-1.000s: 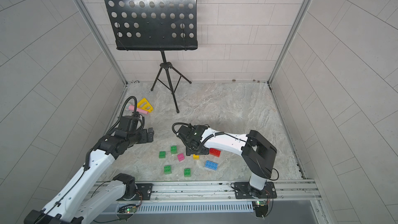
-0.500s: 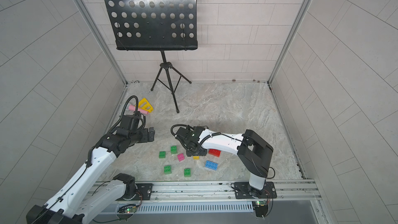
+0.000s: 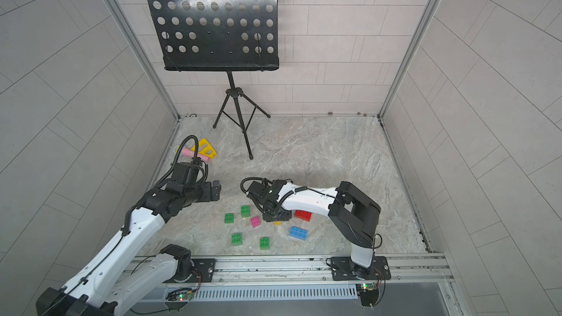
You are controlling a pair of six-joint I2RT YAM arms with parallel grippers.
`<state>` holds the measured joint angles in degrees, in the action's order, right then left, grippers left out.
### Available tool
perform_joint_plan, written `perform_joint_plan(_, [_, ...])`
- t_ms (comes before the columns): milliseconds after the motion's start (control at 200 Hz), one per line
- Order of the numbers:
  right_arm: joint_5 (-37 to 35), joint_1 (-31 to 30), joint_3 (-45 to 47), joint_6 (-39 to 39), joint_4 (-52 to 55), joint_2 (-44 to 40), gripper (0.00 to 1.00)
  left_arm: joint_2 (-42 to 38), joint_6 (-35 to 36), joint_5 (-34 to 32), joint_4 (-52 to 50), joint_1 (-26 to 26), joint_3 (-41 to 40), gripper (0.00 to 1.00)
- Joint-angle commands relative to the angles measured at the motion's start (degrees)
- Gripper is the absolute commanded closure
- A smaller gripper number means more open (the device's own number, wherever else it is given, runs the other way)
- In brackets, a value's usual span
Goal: Assemble the letter r with lego
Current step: Pick up the lego brick from the center of the board, then assemble the lego brick with the lego brick.
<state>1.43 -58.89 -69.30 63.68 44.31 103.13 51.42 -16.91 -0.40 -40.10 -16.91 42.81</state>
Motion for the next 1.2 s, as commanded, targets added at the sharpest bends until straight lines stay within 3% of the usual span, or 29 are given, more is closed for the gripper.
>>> perform_joint_plan(0, [-1.10, -0.50, 0.86, 1.36, 0.25, 0.61, 0.65, -0.09, 0.62, -0.83, 0.63, -0.43, -0.57, 0.00])
perform_joint_plan(150, [-1.09, -0.63, -0.11, 1.21, 1.55, -0.55, 1.00, -0.32, 0.60, -0.99, 0.38, -1.03, -0.43, 0.00])
perform_joint_plan(525, [-5.63, -0.78, -10.82, -5.93, 11.49, -5.07, 1.00, -0.63, -0.05, -1.76, 0.50, -1.99, -0.30, 0.00])
perform_joint_plan(686, [-1.73, -0.79, -13.35, -8.38, 6.61, -5.20, 1.00, -0.14, -2.67, -4.75, -0.66, -2.53, 0.34, 0.00])
perform_joint_plan(826, [1.29, -0.87, -19.05, -8.65, 7.47, -0.15, 1.00, -1.05, -4.56, -7.79, -2.52, -5.03, 1.12, 0.00])
perform_joint_plan(941, [3.17, -1.50, -23.22, -8.59, 7.89, 3.75, 1.00, -3.41, -11.00, -11.48, -7.20, -6.12, 2.70, 0.00])
perform_joint_plan(1196, [5.24, -2.23, -28.86, -7.91, 8.61, 9.48, 1.00, -15.53, -22.17, -9.57, -16.37, -6.12, 4.07, 0.00])
